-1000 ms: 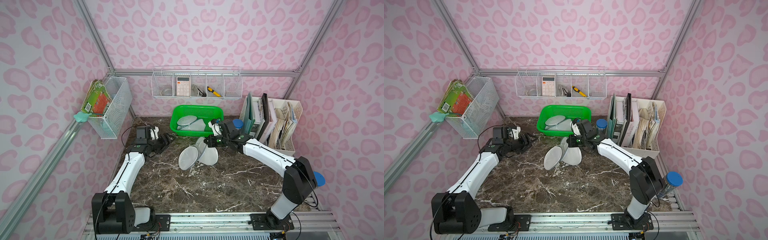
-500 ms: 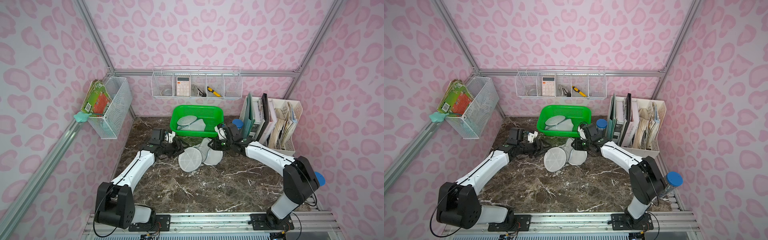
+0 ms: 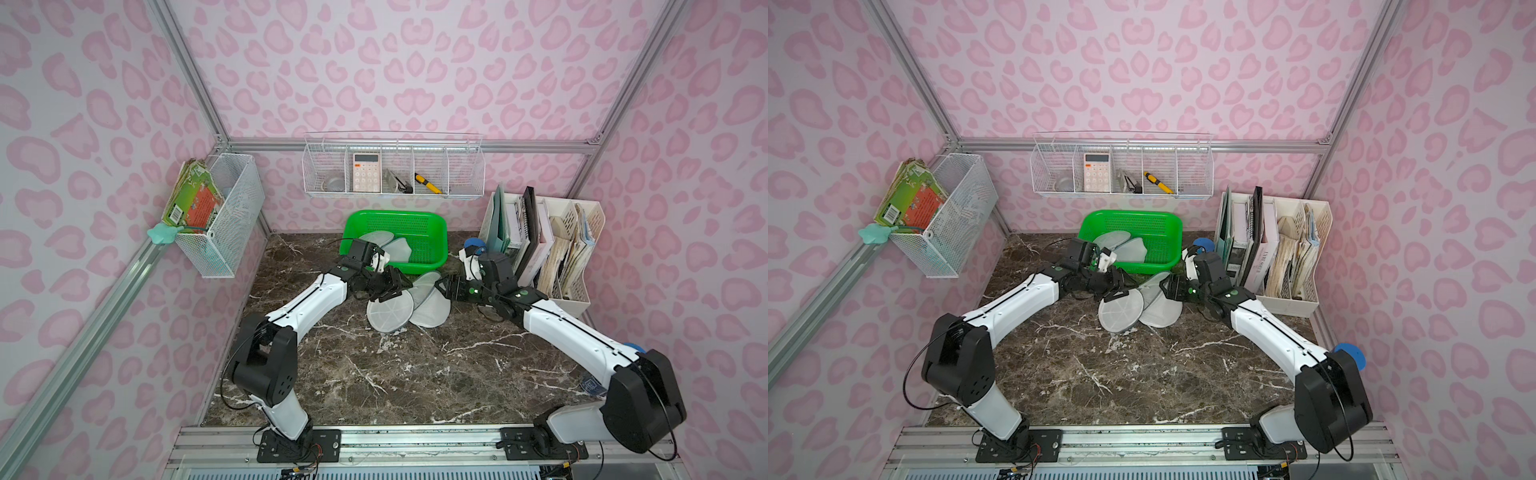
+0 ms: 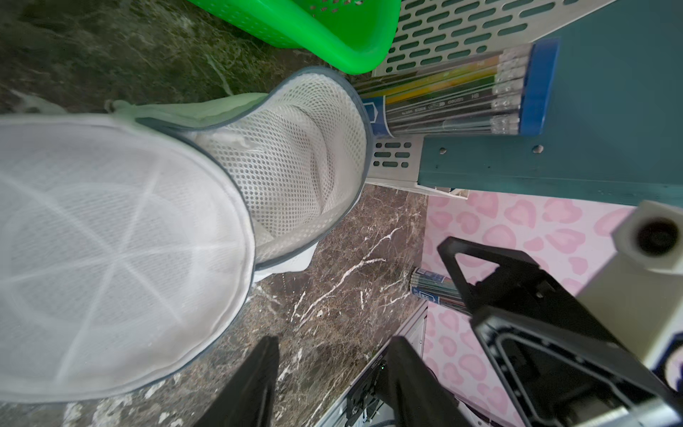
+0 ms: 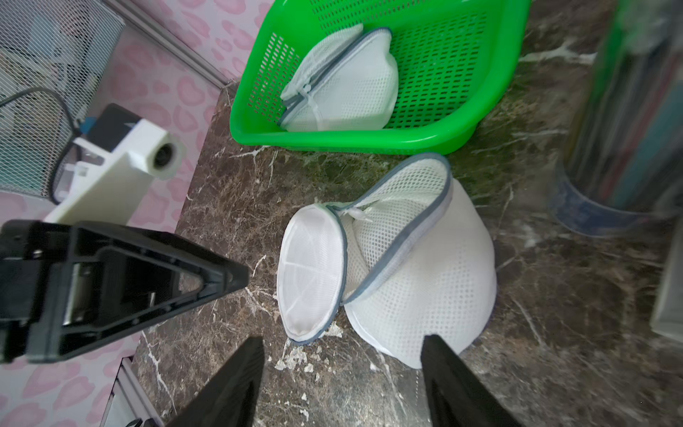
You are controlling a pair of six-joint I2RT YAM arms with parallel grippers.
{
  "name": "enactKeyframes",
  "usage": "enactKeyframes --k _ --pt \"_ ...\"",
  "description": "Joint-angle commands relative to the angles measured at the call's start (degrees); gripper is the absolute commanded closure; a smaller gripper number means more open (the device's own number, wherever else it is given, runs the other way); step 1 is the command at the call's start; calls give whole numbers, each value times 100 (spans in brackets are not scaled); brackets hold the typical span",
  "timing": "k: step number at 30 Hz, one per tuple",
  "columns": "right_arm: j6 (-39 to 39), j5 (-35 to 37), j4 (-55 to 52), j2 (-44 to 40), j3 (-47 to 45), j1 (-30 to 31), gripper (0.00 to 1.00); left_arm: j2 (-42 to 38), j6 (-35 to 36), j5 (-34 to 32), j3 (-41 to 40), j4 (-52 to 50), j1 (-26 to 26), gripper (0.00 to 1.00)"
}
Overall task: Turn the laundry bag inside out
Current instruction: Place the laundry bag at the center of the board, then turn over the laundry bag at the center of the board.
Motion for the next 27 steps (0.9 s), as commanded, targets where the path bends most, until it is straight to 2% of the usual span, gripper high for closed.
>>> enactKeyframes --k 1,3,4,7,11,21,24,27 --pt "-121 506 -209 -399 -275 -124 22 445 79 -197 487 -344 -163 49" --pt "-134 646 -273 -684 -500 -190 18 805 86 -321 917 -486 -269 49" --pt "-137 709 -302 -812 -589 -208 11 956 117 -358 1116 -569 -308 49" --pt "-177 908 -285 -1243 -900 -229 1 1450 184 -584 1723 -839 -406 49" --pt "-200 996 -367 -1616 -1125 -327 1 2116 331 -747 2540 -1146 -505 49" --pt "-184 943 -626 -1944 -1381 -472 1 3472 640 -834 4473 -1896 -736 51" --pt "-195 943 -684 -1998 -1402 -535 1 3774 699 -843 4907 -2144 -807 54" --pt "-225 936 -707 -2046 -1418 -611 1 3957 739 -787 5195 -2402 -844 68"
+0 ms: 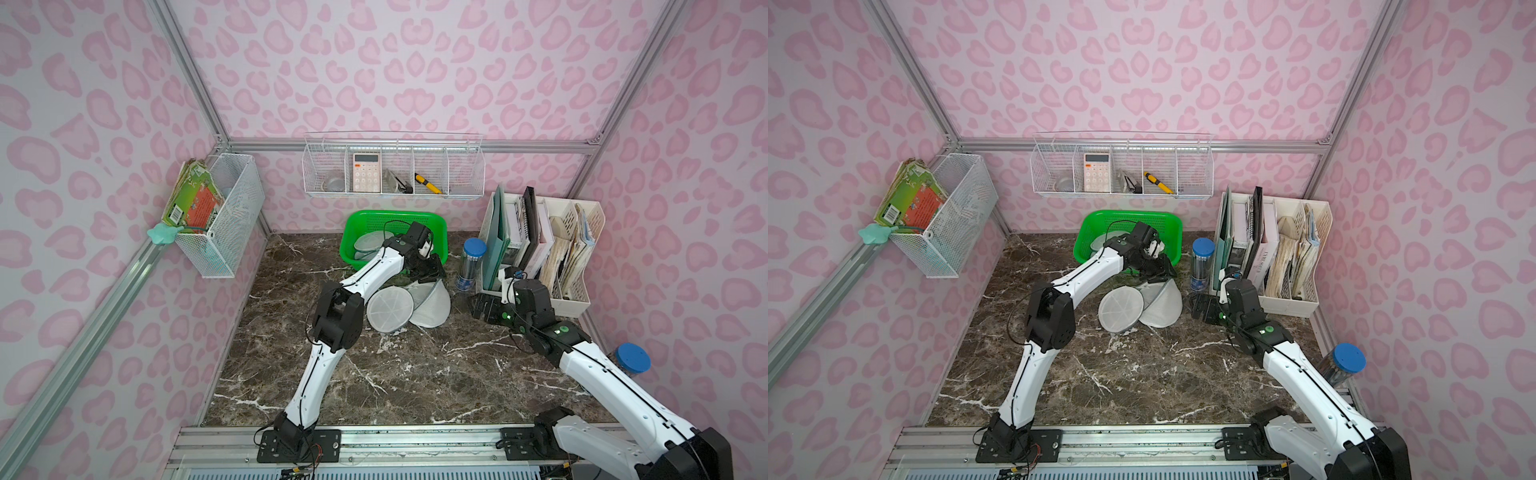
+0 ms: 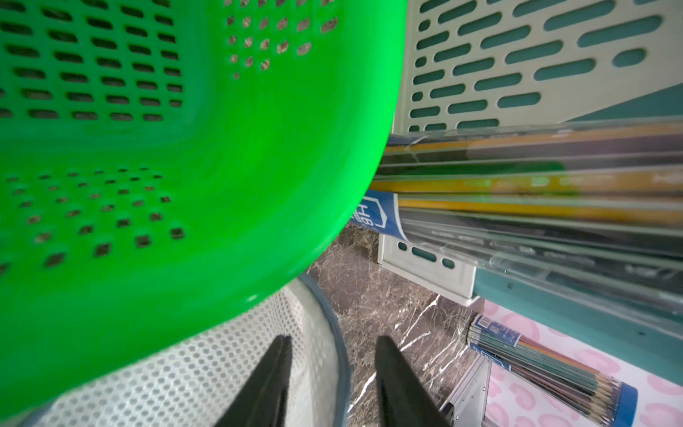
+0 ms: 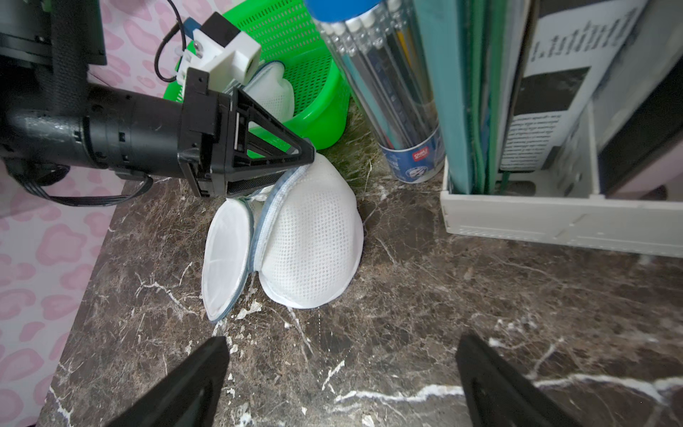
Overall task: Turn the laundry bag inside out
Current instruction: Turn over the laundry bag at the center of the board.
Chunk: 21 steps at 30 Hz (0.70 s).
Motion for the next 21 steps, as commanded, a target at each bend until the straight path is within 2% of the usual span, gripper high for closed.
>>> enactKeyframes --k 1,4,5,9,12,18,21 --pt "-68 9 -33 -55 -16 -61 1 118 147 47 208 -446 -19 77" --pt "-86 -21 44 -34 -42 -86 1 -13 148 36 174 -515 -38 98" --pt "-96 -37 79 -5 -43 -90 1 -93 131 27 161 -552 -41 100" --pt "-148 -87 187 173 37 -121 1 -598 -9 148 -152 -480 -34 100" --pt "-134 -164 266 313 146 -184 1 -1266 -296 404 -824 184 -10 100" --pt "-209 -252 403 508 461 -297 1 -2701 -1301 1074 -2916 2481 291 100" --pt "-310 -467 482 717 617 -292 1 -3091 -1443 1086 -3843 2973 468 100"
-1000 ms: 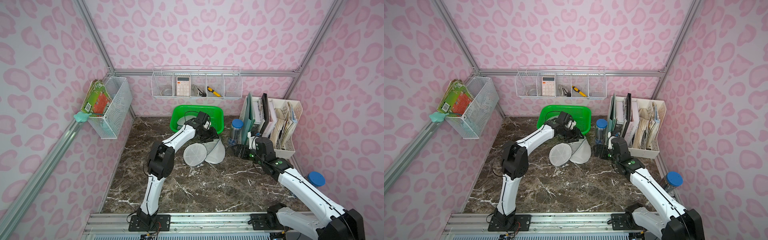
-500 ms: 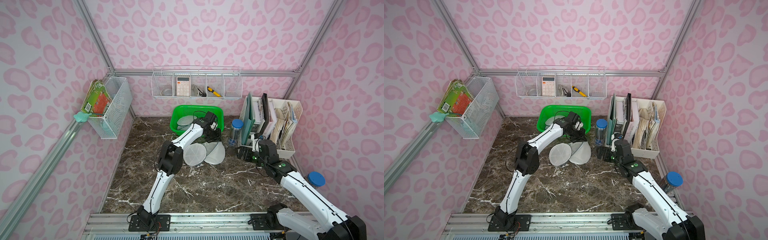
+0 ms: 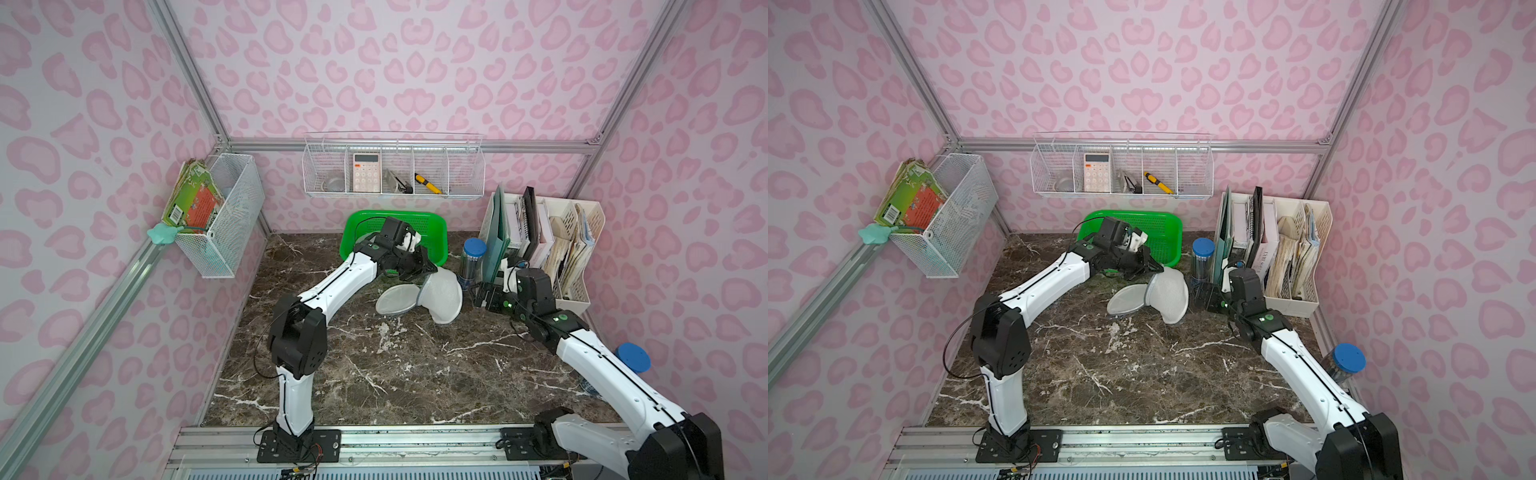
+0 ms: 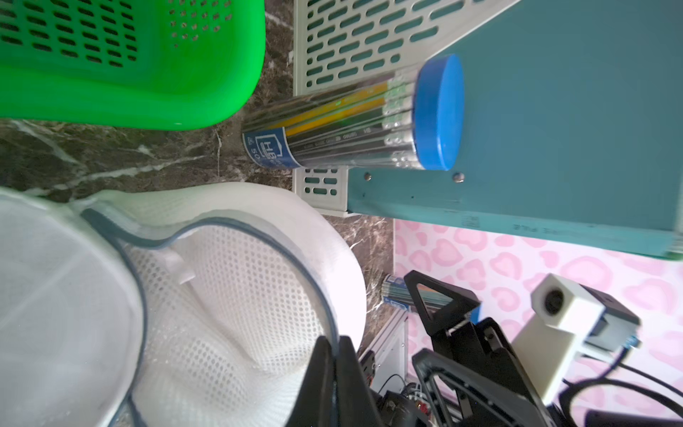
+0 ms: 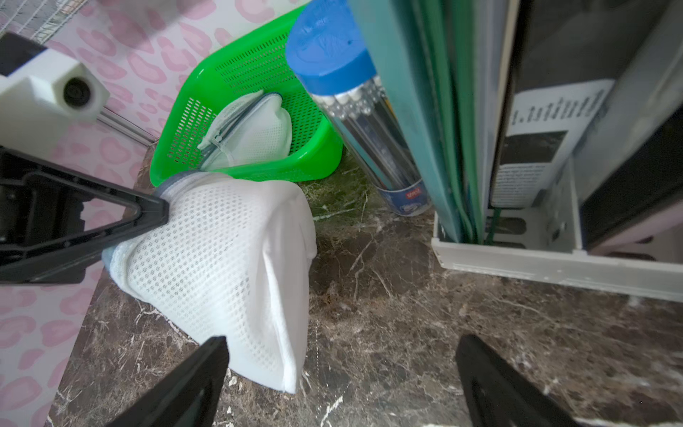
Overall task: Turn the laundry bag inside out
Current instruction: Turn over the laundry bag at the center of the board.
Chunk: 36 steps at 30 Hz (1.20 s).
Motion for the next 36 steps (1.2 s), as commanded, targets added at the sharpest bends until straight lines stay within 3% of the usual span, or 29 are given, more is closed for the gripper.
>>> enactKeyframes --k 1,5,10,14,18,25,30,32,36 --pt "-156 -301 216 225 167 20 1 -273 -410 262 -796 1093 164 100" --pt "-261 -608 375 576 259 331 9 -485 -419 291 -1718 1372 298 100" --pt "-89 -1142 602 1067 311 656 26 -758 -432 336 -2134 1519 454 100" --pt "72 -1559 685 1351 349 659 42 -868 -211 313 -2107 1176 521 100" --pt "206 -1939 953 1528 308 662 66 -1056 27 268 -2154 789 683 100" --pt "267 -2340 1273 1974 528 818 70 -1159 160 317 -2262 604 788 100" --pt "465 -2695 1633 2233 578 861 65 -1156 65 317 -2346 736 788 100" --pt "486 -2711 1625 2321 615 858 68 -1178 94 319 -2348 681 788 100" --pt "514 -2684 1622 2373 647 863 85 -1209 89 289 -2392 674 796 100"
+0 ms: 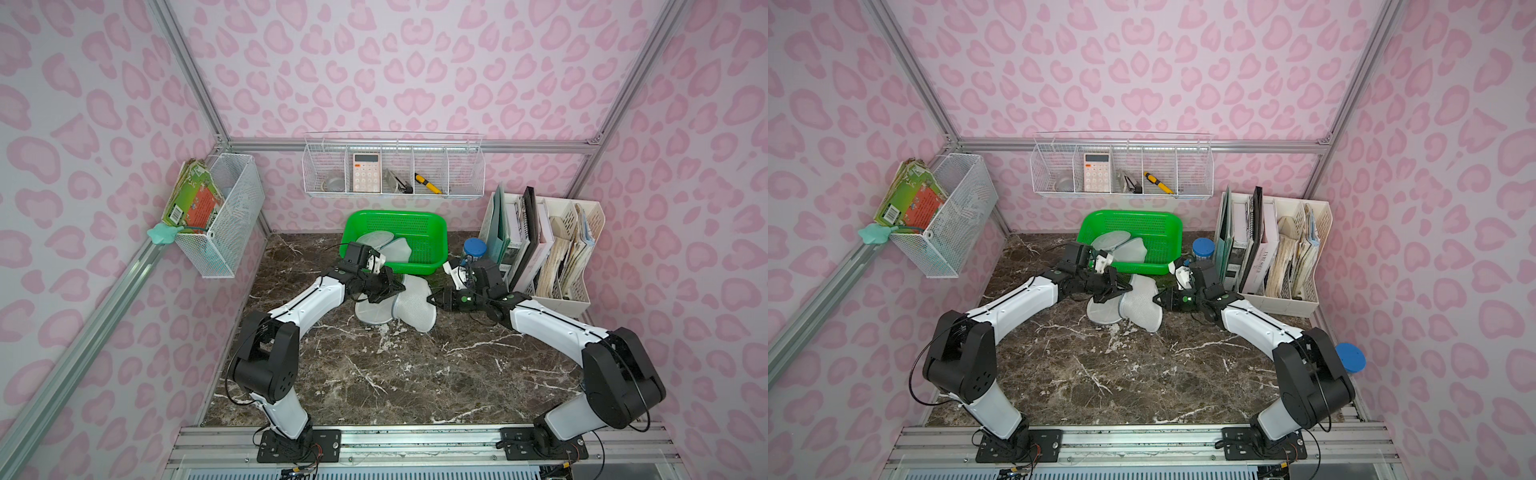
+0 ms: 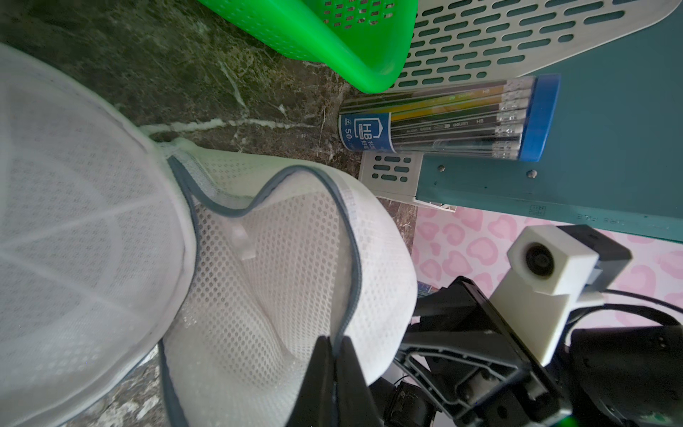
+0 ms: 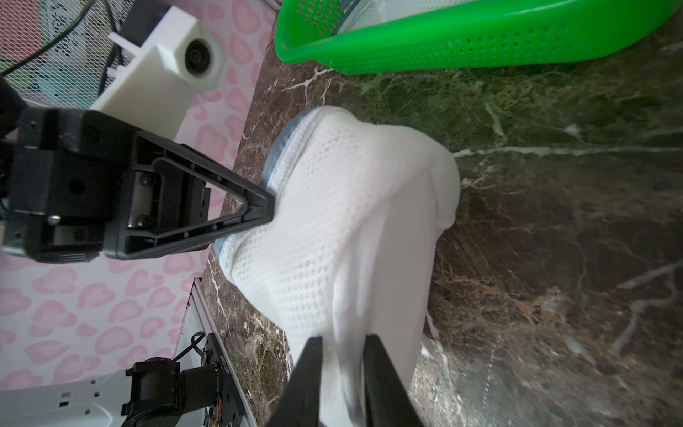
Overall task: Turn the laundry bag inside out
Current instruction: Turn over the laundry bag at the center of the board.
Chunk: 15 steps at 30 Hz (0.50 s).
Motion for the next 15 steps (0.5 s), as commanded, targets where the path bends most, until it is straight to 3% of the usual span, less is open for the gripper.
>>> enactKeyframes --k 1,4,10,15 --pt "54 -89 202 -29 63 5 86 -50 34 7 -32 -27 7 100" --pt "56 72 114 -152 90 -18 100 -57 29 30 -25 -35 8 100" --pt "-557 616 -1070 -347 728 -87 100 0 -96 160 69 131 -1 100" --pt "-921 724 -1811 209 1312 114 100 167 -111 208 61 121 -35 100"
